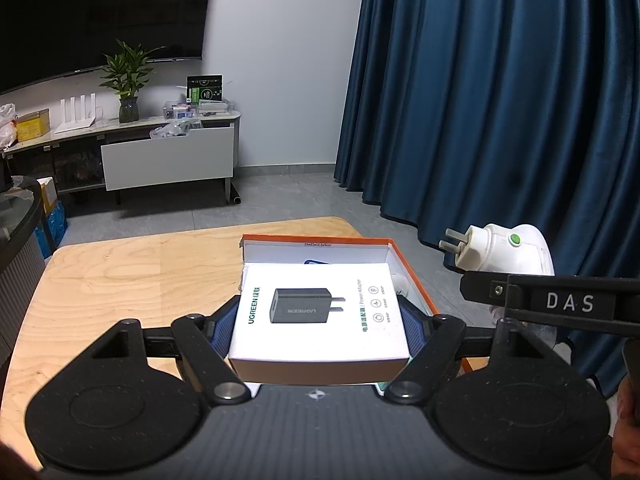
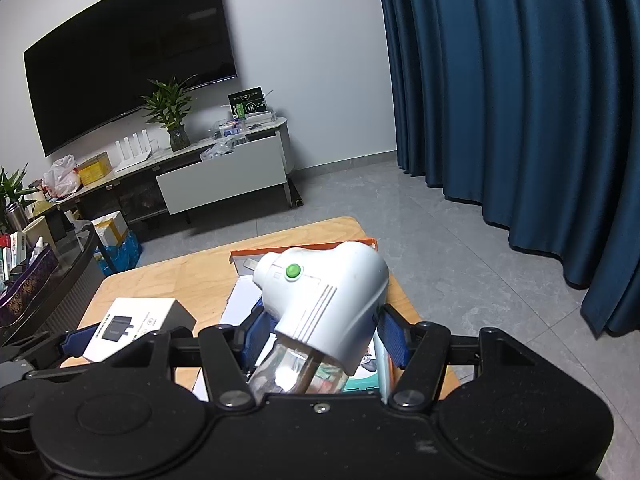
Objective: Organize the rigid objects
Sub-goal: 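Carry the white charger box and white diffuser over the open box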
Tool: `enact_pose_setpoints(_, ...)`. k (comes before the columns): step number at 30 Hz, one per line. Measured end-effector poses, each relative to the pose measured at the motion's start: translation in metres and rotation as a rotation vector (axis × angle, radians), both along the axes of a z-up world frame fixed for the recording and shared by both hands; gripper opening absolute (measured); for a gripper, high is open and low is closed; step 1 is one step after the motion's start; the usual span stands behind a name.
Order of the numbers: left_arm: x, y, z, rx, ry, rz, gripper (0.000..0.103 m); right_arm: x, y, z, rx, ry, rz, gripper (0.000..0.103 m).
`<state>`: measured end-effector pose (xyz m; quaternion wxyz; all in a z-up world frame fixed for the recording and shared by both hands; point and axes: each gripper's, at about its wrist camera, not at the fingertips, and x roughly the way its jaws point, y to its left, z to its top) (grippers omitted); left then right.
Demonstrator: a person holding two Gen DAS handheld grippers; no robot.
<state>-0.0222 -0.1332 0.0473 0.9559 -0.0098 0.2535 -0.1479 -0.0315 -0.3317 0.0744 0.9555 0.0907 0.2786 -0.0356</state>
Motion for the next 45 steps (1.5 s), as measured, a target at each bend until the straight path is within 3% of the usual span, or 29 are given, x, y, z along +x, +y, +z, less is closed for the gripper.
enact_pose_setpoints(22, 0.014, 0.006, -0.010, -0.029, 0.040, -0.003, 0.079, 0.016, -0.018, -0.015, 0.031, 0.050, -0.019, 0.071)
enact_pose_setpoints(40, 0.060, -0.013, -0.036, -0.027, 0.101, -0.103, 0.079, 0.110, -0.044, -0.040, 0.097, 0.158, 0.057, 0.071)
enact_pose_setpoints(42, 0.063, -0.017, -0.039, -0.026, 0.108, -0.113, 0.079, 0.125, -0.043, -0.042, 0.089, 0.178, 0.065, 0.064)
enact_pose_setpoints(45, 0.069, -0.022, -0.044, -0.026, 0.119, -0.128, 0.079, 0.144, -0.039, -0.046, 0.092, 0.197, 0.088, 0.064)
